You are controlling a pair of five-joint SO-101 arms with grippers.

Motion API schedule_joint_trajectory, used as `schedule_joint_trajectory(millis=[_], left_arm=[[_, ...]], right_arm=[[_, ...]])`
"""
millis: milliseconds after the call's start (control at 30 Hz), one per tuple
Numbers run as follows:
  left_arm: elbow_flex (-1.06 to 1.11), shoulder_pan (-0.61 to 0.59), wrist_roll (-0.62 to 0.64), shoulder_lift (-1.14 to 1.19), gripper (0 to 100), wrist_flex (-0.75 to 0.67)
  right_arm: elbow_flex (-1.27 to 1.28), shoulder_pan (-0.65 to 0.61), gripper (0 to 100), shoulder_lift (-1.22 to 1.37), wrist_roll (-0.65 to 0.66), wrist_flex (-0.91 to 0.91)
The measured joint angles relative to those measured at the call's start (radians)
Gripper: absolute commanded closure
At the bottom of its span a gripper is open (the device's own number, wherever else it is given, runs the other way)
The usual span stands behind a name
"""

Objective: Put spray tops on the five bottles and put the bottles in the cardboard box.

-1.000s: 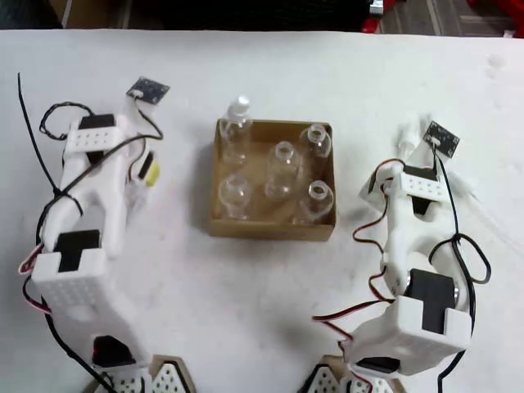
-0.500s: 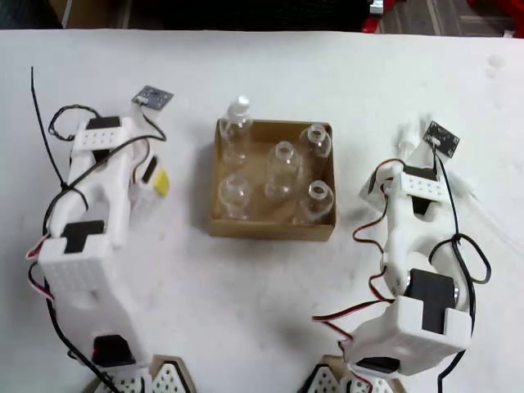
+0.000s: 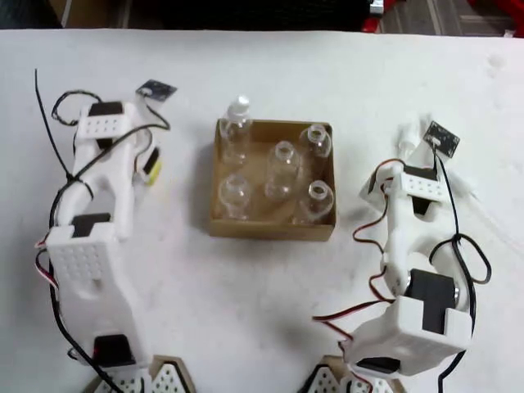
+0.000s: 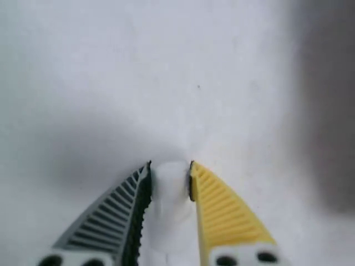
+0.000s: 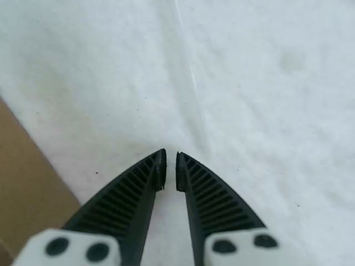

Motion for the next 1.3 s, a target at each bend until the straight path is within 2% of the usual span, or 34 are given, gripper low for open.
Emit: schedule_joint_trajectory(millis=[133, 367, 467, 667, 733, 1133, 1300], left_arm=[[-0.077, 0.0, 0.0, 0.0, 98, 0.103], [-0.255, 0.043, 0.0, 0.0, 98, 0.399], [-0.261, 0.066, 0.006, -0.002, 98, 0.41], [-0.261, 0.072, 0.204, -0.147, 98, 0.416], [-0.256, 0.074, 0.236, -0.233, 98, 0.416], [0.118, 0.157, 0.242, -0.824, 98, 0.419], [0.215, 0.19, 0.245, -1.031, 98, 0.359]], right_arm=[[0.0, 0.0, 97.8, 0.0, 0.0, 0.0], [0.0, 0.0, 97.8, 0.0, 0.0, 0.0], [0.0, 0.0, 97.8, 0.0, 0.0, 0.0], [0.0, 0.0, 97.8, 0.0, 0.0, 0.0], [0.0, 0.0, 97.8, 0.0, 0.0, 0.0], [0.0, 0.0, 97.8, 0.0, 0.0, 0.0], [0.0, 0.0, 97.8, 0.0, 0.0, 0.0]])
